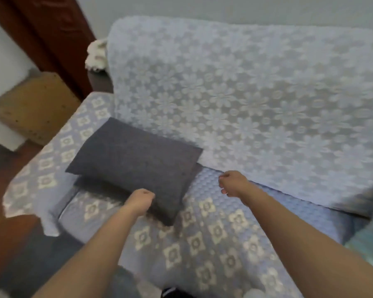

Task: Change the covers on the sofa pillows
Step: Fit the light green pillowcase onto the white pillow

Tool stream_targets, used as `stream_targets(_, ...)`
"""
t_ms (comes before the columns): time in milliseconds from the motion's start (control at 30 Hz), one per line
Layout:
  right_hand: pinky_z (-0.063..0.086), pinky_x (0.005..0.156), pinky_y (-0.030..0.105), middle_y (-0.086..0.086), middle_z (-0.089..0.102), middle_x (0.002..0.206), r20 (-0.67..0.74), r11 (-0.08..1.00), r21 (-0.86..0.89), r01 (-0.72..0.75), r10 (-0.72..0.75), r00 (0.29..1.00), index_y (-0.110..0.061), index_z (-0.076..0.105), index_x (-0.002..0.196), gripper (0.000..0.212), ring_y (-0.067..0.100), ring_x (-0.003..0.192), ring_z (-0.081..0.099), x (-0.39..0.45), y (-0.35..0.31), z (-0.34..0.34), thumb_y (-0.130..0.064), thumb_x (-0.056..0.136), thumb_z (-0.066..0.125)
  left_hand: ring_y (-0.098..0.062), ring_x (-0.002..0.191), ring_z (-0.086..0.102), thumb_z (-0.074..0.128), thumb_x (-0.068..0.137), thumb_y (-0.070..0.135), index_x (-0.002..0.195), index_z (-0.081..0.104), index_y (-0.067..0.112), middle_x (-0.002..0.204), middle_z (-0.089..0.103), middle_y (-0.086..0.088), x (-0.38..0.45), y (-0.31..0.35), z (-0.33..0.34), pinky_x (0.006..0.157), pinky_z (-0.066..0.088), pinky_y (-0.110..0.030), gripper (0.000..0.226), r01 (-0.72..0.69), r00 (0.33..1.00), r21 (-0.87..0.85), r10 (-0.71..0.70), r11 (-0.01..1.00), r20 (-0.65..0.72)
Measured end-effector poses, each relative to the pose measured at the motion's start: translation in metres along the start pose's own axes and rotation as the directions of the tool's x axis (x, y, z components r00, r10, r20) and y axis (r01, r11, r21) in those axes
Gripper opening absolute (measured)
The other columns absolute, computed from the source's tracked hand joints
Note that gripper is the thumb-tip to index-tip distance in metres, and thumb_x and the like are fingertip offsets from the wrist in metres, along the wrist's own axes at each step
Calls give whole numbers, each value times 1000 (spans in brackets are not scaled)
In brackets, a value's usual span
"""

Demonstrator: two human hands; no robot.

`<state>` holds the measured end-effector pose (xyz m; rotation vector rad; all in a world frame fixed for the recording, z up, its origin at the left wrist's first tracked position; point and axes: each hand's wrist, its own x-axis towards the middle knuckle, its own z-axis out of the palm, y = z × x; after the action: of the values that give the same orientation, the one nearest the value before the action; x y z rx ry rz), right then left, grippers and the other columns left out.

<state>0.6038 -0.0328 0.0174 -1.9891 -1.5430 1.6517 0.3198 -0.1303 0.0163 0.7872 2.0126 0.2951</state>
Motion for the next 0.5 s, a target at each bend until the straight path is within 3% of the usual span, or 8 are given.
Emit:
stream_targets(67,48,76,35,12,59,109,78,995,44,-95,91,993,-12,57,115,21,25,92,59,31,-24,68,-24,98,54,-33,77,60,57,97,25,92,68,10,89,65,-23,26,-45,-50,68,39,-33,19,128,991,-142,-131,982,-6)
stream_targets(100,50,82,35,9,56,124,125,983,92,-161,149,981,-14,52,130,38,24,105,59,43,-36,98,-35,98,56,-30,82,61,56,100,26,101,65,12,97,65,-19,36,-62,-72,71,43,-32,17,177,984,-206,-179,962,11)
stream_targets(167,47,95,40,5,46,146,158,948,204,-243,213,964,-15,36,147,70,28,127,51,65,-55,139,-53,93,60,-27,88,60,55,102,28,110,60,15,104,64,-13,60,-92,-105,76,46,-32,17,250,967,-292,-251,923,36)
stream_targets(233,40,99,40,5,45,150,127,865,401,-303,275,953,-12,36,149,82,30,135,45,87,-64,155,-58,88,66,-27,90,60,54,102,26,112,59,13,104,64,-10,82,-112,-127,81,47,-35,17,278,958,-315,-286,907,22)
stream_targets(300,45,94,39,6,58,137,222,730,558,-394,327,919,-8,47,142,84,32,128,55,117,-71,169,-57,80,75,-27,92,62,53,102,24,111,58,13,105,64,-10,101,-128,-144,84,48,-37,15,283,954,-335,-299,899,5)
stream_targets(367,54,90,51,13,70,120,319,597,665,-449,316,893,-7,59,131,77,35,108,68,136,-79,190,-53,74,81,-27,98,65,53,103,26,113,58,14,109,66,-9,117,-135,-157,91,51,-41,16,276,955,-392,-298,878,6)
stream_targets(500,58,85,55,15,68,118,102,559,785,-268,311,945,-2,55,131,61,34,101,68,150,-99,204,-38,87,75,-27,97,66,55,102,27,106,60,18,105,66,-7,121,-110,-169,95,53,-44,12,253,959,-480,-282,840,13)
